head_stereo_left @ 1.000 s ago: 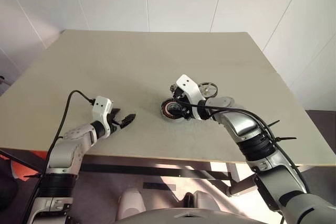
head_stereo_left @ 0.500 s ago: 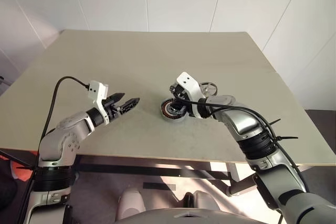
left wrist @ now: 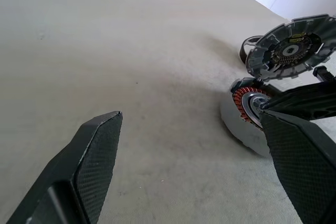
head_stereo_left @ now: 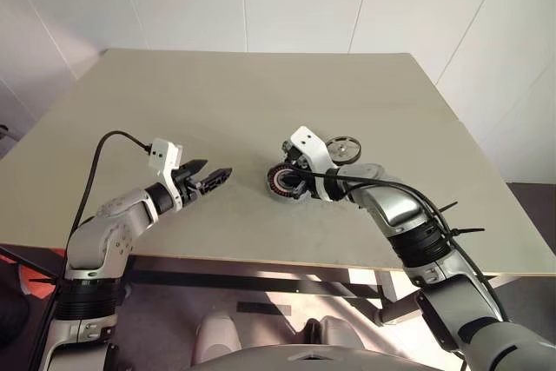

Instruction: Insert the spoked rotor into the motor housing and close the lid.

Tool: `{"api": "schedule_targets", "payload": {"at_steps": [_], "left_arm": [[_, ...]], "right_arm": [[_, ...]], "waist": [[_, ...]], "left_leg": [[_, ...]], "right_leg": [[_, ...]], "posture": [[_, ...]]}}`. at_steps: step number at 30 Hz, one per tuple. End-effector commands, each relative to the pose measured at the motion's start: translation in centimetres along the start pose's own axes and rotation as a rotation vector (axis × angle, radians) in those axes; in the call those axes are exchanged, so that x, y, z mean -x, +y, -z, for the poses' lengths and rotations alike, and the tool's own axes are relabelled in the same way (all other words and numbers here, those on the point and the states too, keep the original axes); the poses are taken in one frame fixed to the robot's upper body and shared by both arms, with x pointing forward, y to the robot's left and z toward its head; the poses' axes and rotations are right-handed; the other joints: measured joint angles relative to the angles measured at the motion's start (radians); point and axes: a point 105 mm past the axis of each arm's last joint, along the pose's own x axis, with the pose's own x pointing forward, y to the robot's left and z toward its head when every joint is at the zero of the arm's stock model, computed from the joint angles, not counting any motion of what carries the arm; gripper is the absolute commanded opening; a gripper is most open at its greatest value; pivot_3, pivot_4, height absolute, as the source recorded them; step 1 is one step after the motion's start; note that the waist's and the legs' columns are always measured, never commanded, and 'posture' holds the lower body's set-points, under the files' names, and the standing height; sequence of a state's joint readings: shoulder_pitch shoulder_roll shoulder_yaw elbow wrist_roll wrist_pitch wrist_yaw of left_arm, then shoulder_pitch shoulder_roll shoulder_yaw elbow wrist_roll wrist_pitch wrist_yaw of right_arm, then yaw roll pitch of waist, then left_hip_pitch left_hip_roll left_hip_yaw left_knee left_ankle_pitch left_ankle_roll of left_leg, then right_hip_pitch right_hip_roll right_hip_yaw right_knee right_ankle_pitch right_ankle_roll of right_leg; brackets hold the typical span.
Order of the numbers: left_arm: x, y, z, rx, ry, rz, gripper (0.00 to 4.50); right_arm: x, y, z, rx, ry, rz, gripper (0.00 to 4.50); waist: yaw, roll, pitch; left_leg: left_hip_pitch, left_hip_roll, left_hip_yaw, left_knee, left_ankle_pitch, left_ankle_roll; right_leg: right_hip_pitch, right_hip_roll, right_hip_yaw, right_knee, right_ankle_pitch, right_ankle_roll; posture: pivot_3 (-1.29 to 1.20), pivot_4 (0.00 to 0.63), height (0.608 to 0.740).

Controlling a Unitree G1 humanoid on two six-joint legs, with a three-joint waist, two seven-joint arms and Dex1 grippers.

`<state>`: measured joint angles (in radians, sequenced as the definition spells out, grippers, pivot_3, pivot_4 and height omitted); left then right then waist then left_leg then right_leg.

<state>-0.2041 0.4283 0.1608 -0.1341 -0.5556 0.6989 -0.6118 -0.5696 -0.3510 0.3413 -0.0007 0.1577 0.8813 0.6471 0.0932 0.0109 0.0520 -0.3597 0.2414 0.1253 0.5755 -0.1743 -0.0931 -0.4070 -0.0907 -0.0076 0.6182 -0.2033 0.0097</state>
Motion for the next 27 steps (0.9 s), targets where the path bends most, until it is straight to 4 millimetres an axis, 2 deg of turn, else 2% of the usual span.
{"api": "schedule_targets", "payload": {"at_steps": [1,5,12,18,20,22,24,27], "left_arm": [[0.1,0.1,-0.9,-0.039,-0.021,-0.012,4.43],[0.0,0.1,-0.9,-0.039,-0.02,-0.014,4.43],[-0.1,-0.1,-0.7,-0.033,-0.016,-0.01,4.43],[-0.4,-0.1,-0.5,-0.027,-0.011,-0.007,4.43],[-0.4,-0.1,-0.4,-0.026,-0.007,-0.006,4.43],[-0.4,-0.2,-0.3,-0.025,-0.005,-0.006,4.43],[-0.4,-0.2,-0.2,-0.024,-0.004,-0.005,4.43],[-0.5,-0.3,-0.3,-0.024,-0.005,-0.001,4.43]], "right_arm": [[-0.3,-0.5,0.2,0.007,0.004,0.026,0.12],[0.0,-0.3,-0.6,0.015,-0.023,0.015,0.12],[3.0,0.6,-4.3,0.099,-0.116,-0.034,0.12],[5.4,2.2,-7.0,0.176,-0.192,-0.099,0.12],[6.2,2.7,-8.5,0.193,-0.243,-0.116,0.12],[7.3,1.7,-11.2,0.181,-0.34,-0.065,0.12],[7.8,0.3,-12.5,0.171,-0.381,-0.004,0.12],[7.8,-4.8,-11.8,0.164,-0.328,0.199,0.12]], "waist": [[0.0,0.0,0.0],[-0.001,0.0,0.0],[0.002,0.0,0.0],[0.002,0.0,0.0],[0.002,0.0,0.0],[0.0,0.0,0.0],[0.001,0.001,0.0],[0.004,-0.002,-0.001]], "left_leg": [[0.0,0.0,0.0,0.0,0.0,0.0],[0.002,0.0,0.0,0.0,0.0,0.0],[0.0,0.0,0.0,0.0,0.0,0.0],[0.0,0.0,0.0,0.0,0.0,-0.001],[0.0,0.0,0.0,0.0,0.0,0.0],[0.001,0.0,0.0,0.0,0.0,0.0],[0.001,0.0,0.0,0.0,0.0,0.0],[0.002,0.0,0.0,0.0,0.0,0.0]], "right_leg": [[0.0,0.0,0.0,0.0,0.0,0.0],[0.001,0.0,0.0,0.0,-0.002,0.004],[0.001,0.0,0.0,0.0,0.0,0.0],[0.0,0.0,0.0,0.0,0.0,0.0],[0.0,0.0,0.0,0.0,0.0,0.0],[0.0,0.0,0.0,0.0,0.0,0.001],[-0.001,0.0,0.0,0.001,-0.001,0.001],[0.001,0.0,0.0,0.001,-0.002,0.003]], "posture": [[0.0,0.0,0.74],[0.0,0.0,0.74],[0.0,0.0,0.74],[0.0,0.0,0.74],[0.0,0.0,0.74],[0.0,0.0,0.74],[0.0,0.0,0.74],[0.0,0.0,0.74]]}}
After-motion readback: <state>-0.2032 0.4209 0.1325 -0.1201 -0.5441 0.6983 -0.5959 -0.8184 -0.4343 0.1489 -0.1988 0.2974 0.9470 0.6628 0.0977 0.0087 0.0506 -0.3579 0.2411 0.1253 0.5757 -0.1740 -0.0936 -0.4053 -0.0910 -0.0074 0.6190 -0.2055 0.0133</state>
